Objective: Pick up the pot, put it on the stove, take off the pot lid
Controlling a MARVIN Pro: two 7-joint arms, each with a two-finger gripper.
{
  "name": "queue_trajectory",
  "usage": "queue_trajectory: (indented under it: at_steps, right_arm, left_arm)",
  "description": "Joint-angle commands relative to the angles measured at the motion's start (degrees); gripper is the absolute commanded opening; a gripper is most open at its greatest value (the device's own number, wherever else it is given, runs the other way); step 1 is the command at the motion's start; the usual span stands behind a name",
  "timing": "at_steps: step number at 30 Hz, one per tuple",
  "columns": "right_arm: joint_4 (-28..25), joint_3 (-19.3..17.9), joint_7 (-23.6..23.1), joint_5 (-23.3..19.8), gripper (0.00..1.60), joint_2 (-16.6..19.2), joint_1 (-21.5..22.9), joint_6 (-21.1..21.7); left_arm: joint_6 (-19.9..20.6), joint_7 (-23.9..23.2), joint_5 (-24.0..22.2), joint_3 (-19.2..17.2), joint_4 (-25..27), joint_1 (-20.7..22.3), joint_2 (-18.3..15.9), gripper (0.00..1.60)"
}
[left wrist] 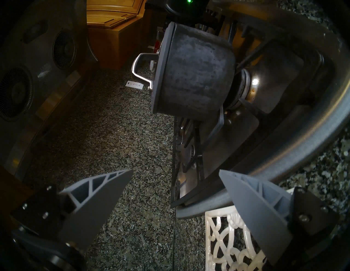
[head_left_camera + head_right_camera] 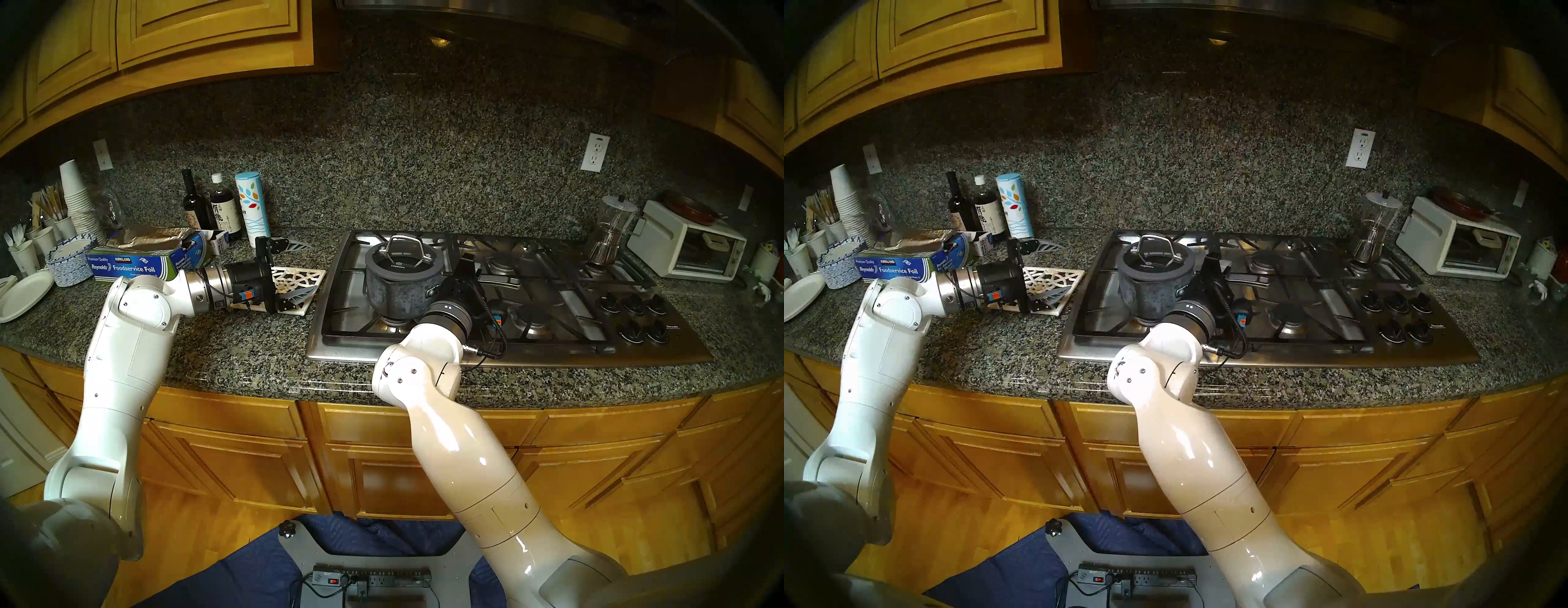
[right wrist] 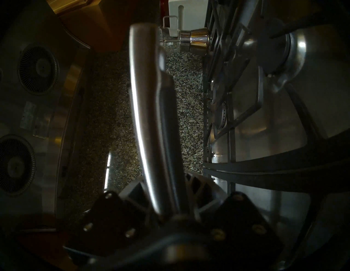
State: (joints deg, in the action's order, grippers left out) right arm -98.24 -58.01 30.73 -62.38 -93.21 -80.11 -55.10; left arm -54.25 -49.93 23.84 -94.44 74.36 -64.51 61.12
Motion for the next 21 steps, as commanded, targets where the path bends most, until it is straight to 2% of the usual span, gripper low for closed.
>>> queue_trajectory:
  at_steps: [1, 21]
  right_arm:
    - [-3.6, 0.0, -1.3, 2.1, 1.6, 0.0, 2.0, 0.1]
    - [-8.2, 1.4, 2.5, 4.4, 1.6, 2.7, -0.8, 0.1]
  left_arm:
    - [-0.1, 0.6, -0.7, -0.7, 1.1, 2.2, -0.1, 1.6]
    - [-0.1, 0.6, -0.8, -0.7, 1.1, 2.2, -0.1, 1.6]
